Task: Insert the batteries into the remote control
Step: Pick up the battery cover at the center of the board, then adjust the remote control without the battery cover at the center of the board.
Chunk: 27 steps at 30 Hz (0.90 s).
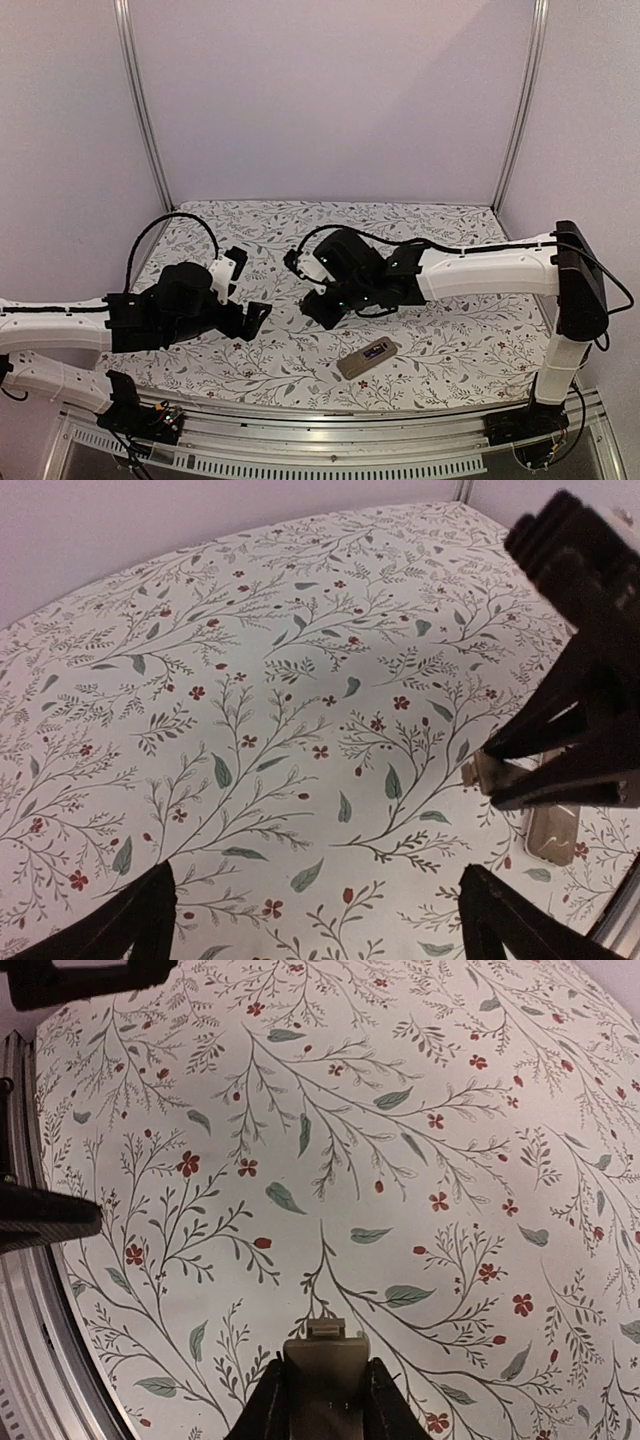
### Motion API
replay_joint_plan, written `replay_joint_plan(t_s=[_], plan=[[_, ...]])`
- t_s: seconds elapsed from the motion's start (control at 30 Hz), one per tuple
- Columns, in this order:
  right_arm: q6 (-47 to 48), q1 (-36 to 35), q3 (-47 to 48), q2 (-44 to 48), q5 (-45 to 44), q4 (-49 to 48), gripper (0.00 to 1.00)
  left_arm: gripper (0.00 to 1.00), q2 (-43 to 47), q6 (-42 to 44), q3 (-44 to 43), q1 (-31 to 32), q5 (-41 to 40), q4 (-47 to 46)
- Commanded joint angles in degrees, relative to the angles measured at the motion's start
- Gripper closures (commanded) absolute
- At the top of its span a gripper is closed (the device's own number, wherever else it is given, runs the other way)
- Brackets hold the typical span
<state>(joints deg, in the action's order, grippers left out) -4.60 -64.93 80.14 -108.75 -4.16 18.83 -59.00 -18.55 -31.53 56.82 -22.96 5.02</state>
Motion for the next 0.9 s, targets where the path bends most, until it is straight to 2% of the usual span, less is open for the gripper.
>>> replay_joint_plan(t_s=[0.0, 0.1, 0.2, 0.4, 0.53, 0.63, 0.87], plan=[[-4.46, 4.77, -5.13, 7.52, -0.66, -3.51, 0.85, 0.03, -0.34, 2.47, -0.56, 0.44, 6.92, -6.20], [-6.82, 7.61, -9.42, 12.62, -2.54, -3.57, 0.85, 0.03, 0.35, 3.55, 1.94, 1.26, 9.59, -12.82], [-9.85, 10.55, -14.72, 17.61, -4.25, -3.54, 0.85, 0.04, -2.94, 5.77, 2.41, 2.67, 11.79, -17.71], [-16.67, 15.16, -23.11, 27.90, -11.14, -2.11, 0.85, 0.02, -23.01, 9.83, -6.74, 11.09, 8.23, -18.78], [-18.90, 16.15, -26.36, 32.71, -13.23, -0.72, 0.86, 0.00, -36.86, 12.33, -15.89, 16.05, 10.16, -18.71], [-19.49, 16.23, -28.06, 34.97, -13.17, 0.16, 0.86, 0.00, -43.85, 12.22, -20.41, 16.42, 12.61, -18.87], [-19.75, 16.22, -30.92, 38.72, -12.36, 0.94, 0.87, 0.01, -52.95, 12.31, -24.27, 14.84, 19.26, -20.07]])
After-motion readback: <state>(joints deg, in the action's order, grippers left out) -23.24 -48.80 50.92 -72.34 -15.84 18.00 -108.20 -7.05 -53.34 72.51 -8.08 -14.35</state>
